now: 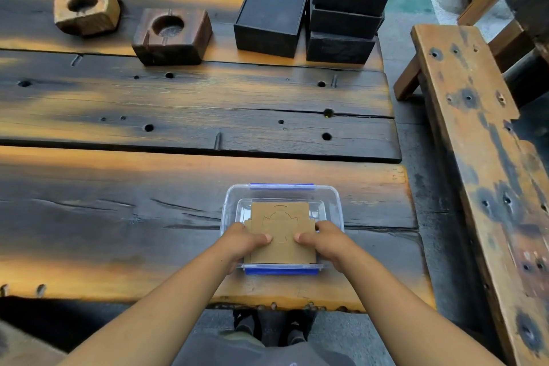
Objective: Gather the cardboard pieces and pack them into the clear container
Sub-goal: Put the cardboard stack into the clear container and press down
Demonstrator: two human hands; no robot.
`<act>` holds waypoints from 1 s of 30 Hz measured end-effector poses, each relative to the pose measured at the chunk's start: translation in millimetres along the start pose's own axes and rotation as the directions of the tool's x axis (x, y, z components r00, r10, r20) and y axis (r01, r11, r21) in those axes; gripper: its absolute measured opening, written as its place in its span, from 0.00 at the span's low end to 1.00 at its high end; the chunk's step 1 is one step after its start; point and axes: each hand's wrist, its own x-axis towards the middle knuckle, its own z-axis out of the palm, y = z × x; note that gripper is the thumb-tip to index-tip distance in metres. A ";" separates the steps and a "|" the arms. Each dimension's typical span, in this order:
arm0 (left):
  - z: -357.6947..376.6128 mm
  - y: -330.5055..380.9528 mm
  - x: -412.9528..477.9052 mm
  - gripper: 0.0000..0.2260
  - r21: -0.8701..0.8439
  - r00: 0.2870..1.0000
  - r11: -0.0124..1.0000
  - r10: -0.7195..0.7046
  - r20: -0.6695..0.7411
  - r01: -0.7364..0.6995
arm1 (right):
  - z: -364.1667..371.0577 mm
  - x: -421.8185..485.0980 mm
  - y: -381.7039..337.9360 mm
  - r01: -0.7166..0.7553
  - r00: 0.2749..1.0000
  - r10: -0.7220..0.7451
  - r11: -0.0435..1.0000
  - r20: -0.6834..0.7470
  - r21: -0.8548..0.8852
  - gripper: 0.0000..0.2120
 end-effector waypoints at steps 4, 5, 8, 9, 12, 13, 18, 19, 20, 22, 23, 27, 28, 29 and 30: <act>1.8 -0.8 -0.4 0.13 -0.014 0.999 1.000 0.015 0.029 -0.014 | 2.9 -1.2 0.9 -0.018 1.000 0.018 0.999 -0.001 0.029 0.26; 2.6 -1.1 0.3 0.15 -0.011 0.999 1.000 0.017 0.029 -0.016 | 3.9 -1.0 2.3 -0.021 1.000 0.022 1.000 -0.018 0.023 0.25; 3.4 -1.8 3.1 0.19 -0.008 1.000 1.000 0.016 0.018 -0.016 | 5.2 -0.4 4.8 -0.025 1.000 0.026 0.998 -0.015 0.056 0.23; 3.0 -2.0 3.6 0.19 -0.001 1.000 1.000 0.014 0.015 -0.014 | 4.9 -0.6 4.4 -0.023 1.000 0.023 0.998 -0.012 0.061 0.23; 2.0 -3.3 6.2 0.19 0.062 1.000 0.998 0.011 0.008 -0.011 | 1.9 -1.4 1.3 -0.011 1.000 0.011 1.000 -0.025 -0.015 0.20; 2.0 -3.6 7.2 0.19 0.096 1.000 0.995 0.011 0.007 -0.012 | 0.9 -1.7 0.1 -0.010 1.000 0.008 0.999 -0.025 -0.047 0.20; -4.5 5.9 8.2 0.24 0.150 0.997 0.986 0.060 0.057 -0.068 | -5.0 -6.9 -9.4 0.085 0.996 -0.089 0.985 -0.020 -0.152 0.28; -7.0 9.3 8.1 0.25 0.172 0.995 0.982 0.072 0.073 -0.084 | -5.7 -7.8 -12.8 0.118 0.993 -0.122 0.977 -0.012 -0.179 0.28; -9.3 13.6 7.5 0.24 0.215 0.993 0.972 0.080 0.088 -0.097 | -6.4 -8.1 -16.0 0.143 0.989 -0.146 0.969 0.002 -0.204 0.27; -12.7 19.3 7.3 0.19 0.310 0.990 0.943 0.085 0.116 -0.118 | -6.9 -8.1 -21.1 0.162 0.987 -0.159 0.952 0.034 -0.261 0.24; -13.5 20.6 8.5 0.18 0.342 0.989 0.932 0.083 0.125 -0.121 | -6.8 -8.0 -22.7 0.163 0.987 -0.157 0.940 0.046 -0.299 0.23; -11.9 20.4 11.9 0.17 0.470 0.988 0.871 0.102 0.119 -0.147 | -6.7 -5.3 -24.4 0.157 0.987 -0.153 0.880 0.045 -0.447 0.26; -10.8 19.7 13.5 0.19 0.493 0.988 0.857 0.113 0.109 -0.153 | -7.1 -4.6 -24.2 0.156 0.987 -0.155 0.873 0.040 -0.462 0.26; -10.1 19.0 14.0 0.20 0.502 0.988 0.851 0.122 0.096 -0.154 | -7.4 -3.8 -24.3 0.157 0.987 -0.158 0.869 0.038 -0.469 0.26; -10.4 18.4 13.9 0.20 0.503 0.988 0.850 0.129 0.085 -0.154 | -7.5 -3.2 -24.6 0.162 0.986 -0.164 0.869 0.037 -0.468 0.26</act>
